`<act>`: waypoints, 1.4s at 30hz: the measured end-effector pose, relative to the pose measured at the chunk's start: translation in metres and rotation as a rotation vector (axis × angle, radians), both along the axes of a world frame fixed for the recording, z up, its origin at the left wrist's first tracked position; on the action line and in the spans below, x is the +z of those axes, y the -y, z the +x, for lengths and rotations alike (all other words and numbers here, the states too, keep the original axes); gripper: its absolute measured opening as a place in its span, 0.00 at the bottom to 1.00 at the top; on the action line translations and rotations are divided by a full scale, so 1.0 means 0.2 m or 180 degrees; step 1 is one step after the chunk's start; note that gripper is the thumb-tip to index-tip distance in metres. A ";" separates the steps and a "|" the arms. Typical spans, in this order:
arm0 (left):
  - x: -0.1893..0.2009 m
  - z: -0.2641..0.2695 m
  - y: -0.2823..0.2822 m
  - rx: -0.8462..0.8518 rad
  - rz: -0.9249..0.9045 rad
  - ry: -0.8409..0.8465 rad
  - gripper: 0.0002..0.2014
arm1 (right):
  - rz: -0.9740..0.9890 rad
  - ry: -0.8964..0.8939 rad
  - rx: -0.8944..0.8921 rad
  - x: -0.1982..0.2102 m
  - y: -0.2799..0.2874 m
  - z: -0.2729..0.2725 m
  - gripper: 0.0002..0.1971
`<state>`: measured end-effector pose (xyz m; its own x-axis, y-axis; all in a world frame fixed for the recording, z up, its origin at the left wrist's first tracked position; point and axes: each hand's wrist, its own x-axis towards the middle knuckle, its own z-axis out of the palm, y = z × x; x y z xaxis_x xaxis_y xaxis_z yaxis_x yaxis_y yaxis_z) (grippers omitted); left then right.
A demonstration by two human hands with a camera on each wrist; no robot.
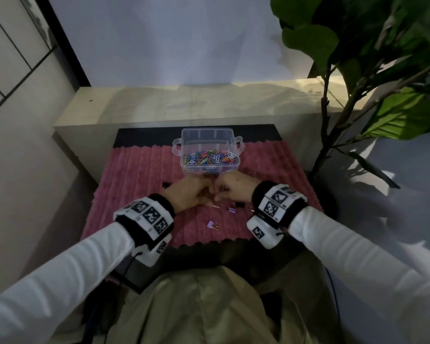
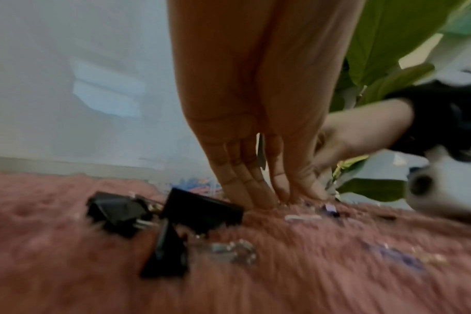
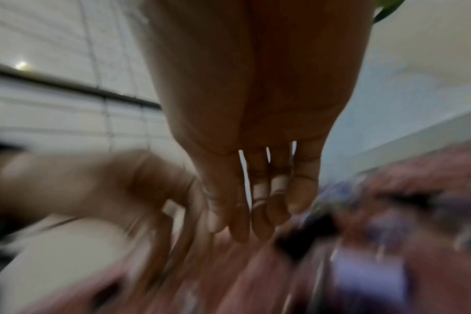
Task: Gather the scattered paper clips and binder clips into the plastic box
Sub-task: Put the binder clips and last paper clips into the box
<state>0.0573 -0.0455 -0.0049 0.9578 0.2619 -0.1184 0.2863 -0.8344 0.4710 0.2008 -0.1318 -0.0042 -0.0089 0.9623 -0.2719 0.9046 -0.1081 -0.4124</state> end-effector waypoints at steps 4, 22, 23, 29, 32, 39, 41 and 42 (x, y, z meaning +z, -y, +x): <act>-0.08 0.03 0.05 -0.0178 -0.0187 -0.0424 0.08 | 0.0388 0.0004 -0.0762 0.11 0.04 0.25 0.07; 0.27 0.09 -0.39 0.0711 -0.0278 -0.0215 0.09 | -0.0161 0.0500 0.0299 -0.06 0.18 0.17 0.14; 0.27 0.11 -0.41 0.0770 -0.0308 -0.0158 0.08 | -0.0170 0.0396 0.0188 -0.05 0.19 0.20 0.10; 0.18 0.27 -0.47 0.1023 -0.0350 0.0216 0.04 | 0.0056 -0.0117 -0.0451 0.03 0.21 0.36 0.05; 0.15 0.32 -0.44 0.0933 -0.0070 0.0185 0.06 | 0.0184 -0.0453 -0.0752 0.07 0.23 0.42 0.05; 0.10 0.33 -0.41 0.0563 0.0537 -0.0240 0.11 | 0.0450 -0.0751 -0.1077 0.01 0.29 0.43 0.03; 0.12 0.30 -0.41 0.0484 0.0460 -0.0263 0.13 | 0.0416 -0.0872 -0.0956 0.01 0.30 0.36 0.03; 0.12 0.29 -0.40 0.0431 0.0391 -0.0284 0.14 | 0.0344 -0.0940 -0.0819 0.01 0.32 0.33 0.03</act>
<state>0.1160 0.0353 0.0198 0.9000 0.4052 -0.1605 0.4358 -0.8350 0.3359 0.2668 -0.1950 -0.0020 0.1733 0.9662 -0.1910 0.6946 -0.2574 -0.6718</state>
